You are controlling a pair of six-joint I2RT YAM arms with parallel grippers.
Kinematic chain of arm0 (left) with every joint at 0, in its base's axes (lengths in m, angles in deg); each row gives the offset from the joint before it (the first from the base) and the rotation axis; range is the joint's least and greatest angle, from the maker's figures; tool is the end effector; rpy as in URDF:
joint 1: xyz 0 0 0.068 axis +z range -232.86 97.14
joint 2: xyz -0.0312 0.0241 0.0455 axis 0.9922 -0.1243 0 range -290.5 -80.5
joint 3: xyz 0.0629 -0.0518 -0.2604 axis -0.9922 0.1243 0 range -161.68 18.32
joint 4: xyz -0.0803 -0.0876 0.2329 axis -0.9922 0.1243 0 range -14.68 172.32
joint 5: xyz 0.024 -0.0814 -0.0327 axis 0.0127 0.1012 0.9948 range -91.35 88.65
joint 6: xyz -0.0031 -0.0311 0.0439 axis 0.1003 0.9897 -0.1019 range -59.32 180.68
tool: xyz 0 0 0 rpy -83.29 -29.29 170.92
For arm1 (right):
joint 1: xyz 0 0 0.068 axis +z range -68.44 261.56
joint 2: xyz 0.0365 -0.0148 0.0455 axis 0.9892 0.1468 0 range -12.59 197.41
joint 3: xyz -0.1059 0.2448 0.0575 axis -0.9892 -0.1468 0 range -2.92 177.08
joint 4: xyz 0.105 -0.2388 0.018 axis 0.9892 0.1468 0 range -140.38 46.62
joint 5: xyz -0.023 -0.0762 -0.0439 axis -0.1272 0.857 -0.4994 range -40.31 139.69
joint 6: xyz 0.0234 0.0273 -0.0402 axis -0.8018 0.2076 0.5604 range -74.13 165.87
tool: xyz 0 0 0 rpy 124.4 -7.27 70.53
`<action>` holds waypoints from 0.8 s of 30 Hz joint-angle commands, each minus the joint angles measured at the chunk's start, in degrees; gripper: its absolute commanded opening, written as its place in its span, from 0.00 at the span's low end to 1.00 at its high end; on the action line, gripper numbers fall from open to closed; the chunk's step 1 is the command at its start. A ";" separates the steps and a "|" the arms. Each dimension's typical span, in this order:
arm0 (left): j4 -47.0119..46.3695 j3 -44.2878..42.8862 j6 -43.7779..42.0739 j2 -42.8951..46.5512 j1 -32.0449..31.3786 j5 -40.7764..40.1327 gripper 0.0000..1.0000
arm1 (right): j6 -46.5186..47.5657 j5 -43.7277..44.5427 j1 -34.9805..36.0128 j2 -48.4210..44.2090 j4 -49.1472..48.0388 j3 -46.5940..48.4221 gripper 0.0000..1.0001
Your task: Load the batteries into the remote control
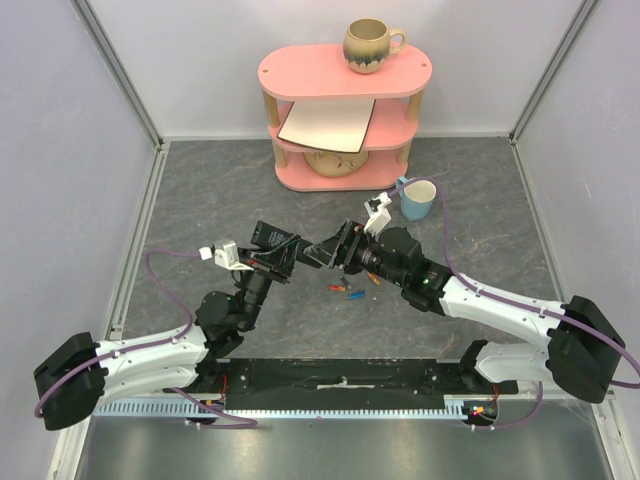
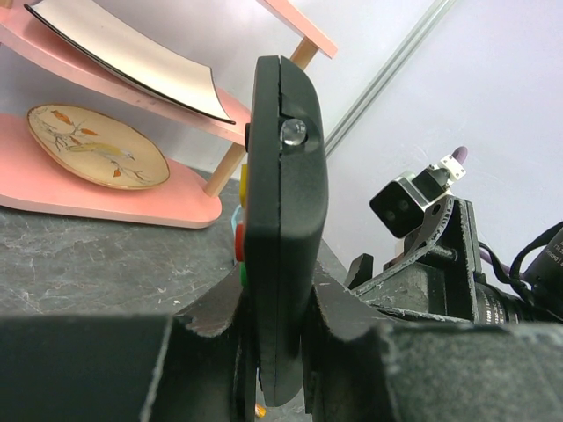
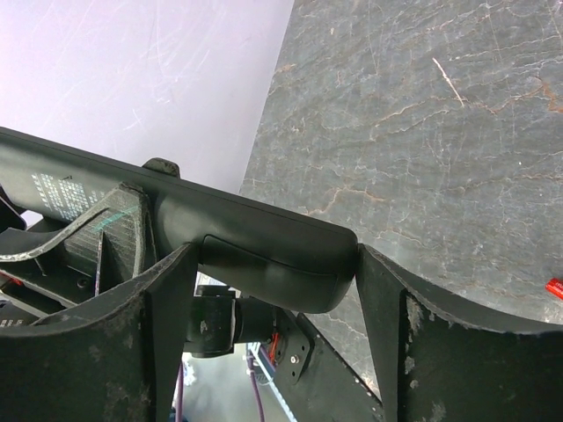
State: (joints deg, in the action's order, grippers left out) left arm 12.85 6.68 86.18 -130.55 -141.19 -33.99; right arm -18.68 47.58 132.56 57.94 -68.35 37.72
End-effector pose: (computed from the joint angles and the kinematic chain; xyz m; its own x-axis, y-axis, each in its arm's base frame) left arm 0.1081 -0.1386 0.2531 -0.0039 -0.6841 -0.7294 0.5057 0.6279 -0.5916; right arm 0.1762 0.2196 0.2697 -0.7776 0.4736 -0.4135 -0.2262 0.4030 0.8868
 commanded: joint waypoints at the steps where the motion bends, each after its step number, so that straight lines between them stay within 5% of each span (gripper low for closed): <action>1: -4.14 -2.34 1.31 0.12 -0.30 0.56 0.02 | -0.22 1.76 -0.20 0.05 -0.13 1.90 0.75; 8: -4.49 -2.42 1.49 -0.23 -0.30 1.18 0.02 | -0.05 1.58 -0.20 1.11 0.75 2.51 0.66; 14: -4.58 -2.34 1.92 -0.76 -0.30 1.70 0.02 | -0.31 1.32 -0.20 1.37 0.75 2.77 0.85; 24: -4.50 -2.16 2.80 -1.11 -0.21 2.32 0.02 | -1.80 1.41 -0.20 0.76 -3.20 1.02 0.84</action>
State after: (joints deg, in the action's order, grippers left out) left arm 12.19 6.68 86.18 -131.53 -140.94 -34.25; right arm -18.92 48.02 132.43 58.61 -67.50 38.16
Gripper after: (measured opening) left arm 0.253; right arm 0.840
